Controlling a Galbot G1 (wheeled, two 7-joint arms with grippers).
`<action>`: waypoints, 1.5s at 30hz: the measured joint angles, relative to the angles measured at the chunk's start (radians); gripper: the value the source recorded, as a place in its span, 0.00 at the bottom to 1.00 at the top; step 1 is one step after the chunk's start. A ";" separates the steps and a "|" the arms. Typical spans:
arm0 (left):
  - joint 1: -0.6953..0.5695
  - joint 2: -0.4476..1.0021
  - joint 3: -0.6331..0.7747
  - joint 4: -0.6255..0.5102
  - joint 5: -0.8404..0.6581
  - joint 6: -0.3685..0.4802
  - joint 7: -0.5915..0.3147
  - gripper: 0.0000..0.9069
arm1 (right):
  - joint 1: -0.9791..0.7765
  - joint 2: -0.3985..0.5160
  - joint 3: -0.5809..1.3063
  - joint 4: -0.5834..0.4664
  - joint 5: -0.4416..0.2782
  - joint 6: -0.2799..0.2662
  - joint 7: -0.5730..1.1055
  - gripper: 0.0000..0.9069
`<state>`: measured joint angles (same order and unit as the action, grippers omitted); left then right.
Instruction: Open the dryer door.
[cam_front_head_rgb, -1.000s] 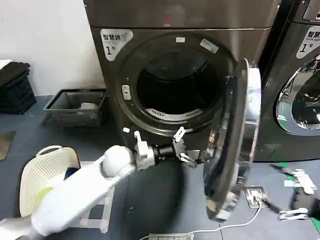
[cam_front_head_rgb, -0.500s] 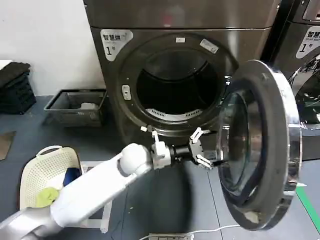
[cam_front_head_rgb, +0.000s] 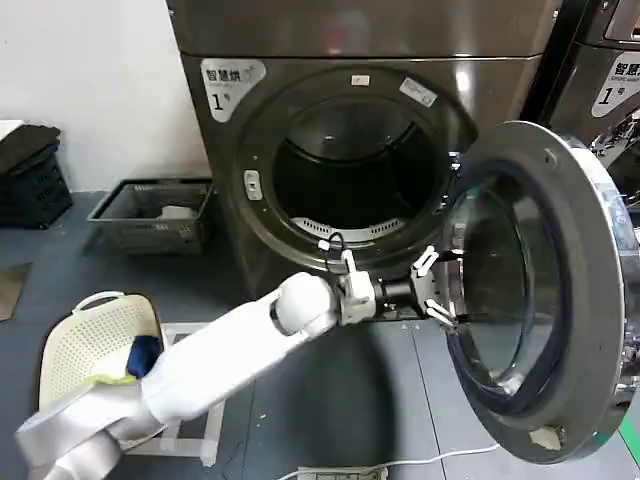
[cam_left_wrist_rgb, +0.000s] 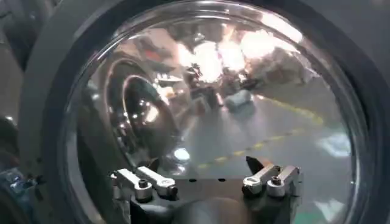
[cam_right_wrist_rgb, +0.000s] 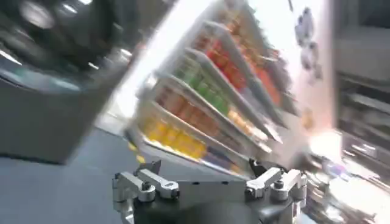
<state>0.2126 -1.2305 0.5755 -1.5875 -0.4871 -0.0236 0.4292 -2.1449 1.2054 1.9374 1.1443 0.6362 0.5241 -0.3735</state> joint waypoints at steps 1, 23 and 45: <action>-0.010 -0.008 0.004 0.011 0.000 -0.003 0.000 1.00 | 0.001 -0.003 0.007 -0.018 0.000 -0.018 0.020 1.00; -0.075 -0.187 0.045 0.207 0.081 -0.090 -0.024 1.00 | -0.027 0.006 0.152 -0.124 -0.244 -0.443 0.372 1.00; -0.073 -0.285 0.055 0.274 0.091 -0.020 -0.211 1.00 | -0.027 0.025 0.157 -0.044 -0.247 -0.455 0.366 1.00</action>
<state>0.1392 -1.5154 0.6310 -1.3131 -0.3957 -0.0438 0.2185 -2.1717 1.2306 2.0943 1.1008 0.3891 0.0692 -0.0071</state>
